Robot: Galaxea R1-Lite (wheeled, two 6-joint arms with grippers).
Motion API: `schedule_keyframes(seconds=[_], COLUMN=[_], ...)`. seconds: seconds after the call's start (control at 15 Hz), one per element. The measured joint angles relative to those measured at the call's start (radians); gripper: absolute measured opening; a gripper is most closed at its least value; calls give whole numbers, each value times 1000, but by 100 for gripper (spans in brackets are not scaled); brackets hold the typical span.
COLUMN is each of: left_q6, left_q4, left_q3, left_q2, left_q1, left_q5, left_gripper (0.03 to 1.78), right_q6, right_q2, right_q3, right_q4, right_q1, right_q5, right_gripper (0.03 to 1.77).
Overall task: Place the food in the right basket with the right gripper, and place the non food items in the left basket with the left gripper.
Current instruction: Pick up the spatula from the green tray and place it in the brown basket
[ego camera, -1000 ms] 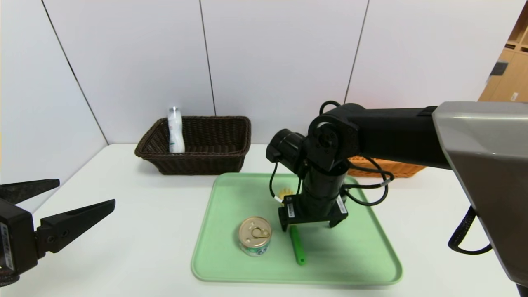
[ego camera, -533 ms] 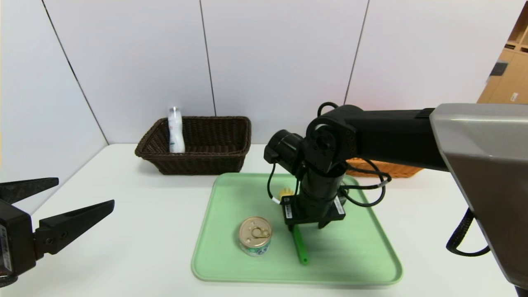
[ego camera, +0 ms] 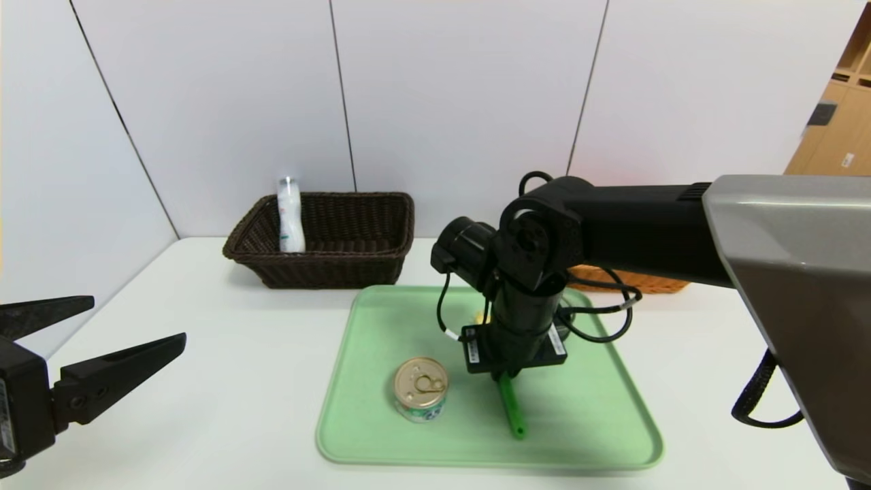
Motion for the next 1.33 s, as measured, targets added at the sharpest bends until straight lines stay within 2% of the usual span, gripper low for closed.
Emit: schedule_keyframes(seconds=[0.53,0.73,0.8,1.0,1.33], left_q6=[-1,-1,-1,-3,-3], left_q4=[0,-1,-1,-2,-1], left_q3=[14,30,34,41,63], left_q2=[-13,-20,-23,-31,-59], left_q1=[0,1,0,1,1], left_q5=[0,0,0,1,2], left_gripper=[169,169,169,169,169], right_q6=[-12,-67,-105,-299,-469], right_q2=[-59,-132,-161,-227,-171], right_q3=[2,2,2,2,10], right_q4=[6,-44,-99,-311,-886], right_q1=[27,30,30,29,50], right_q5=[7,-4,-6,-10,-19], right_gripper=[13,13,13,13,13])
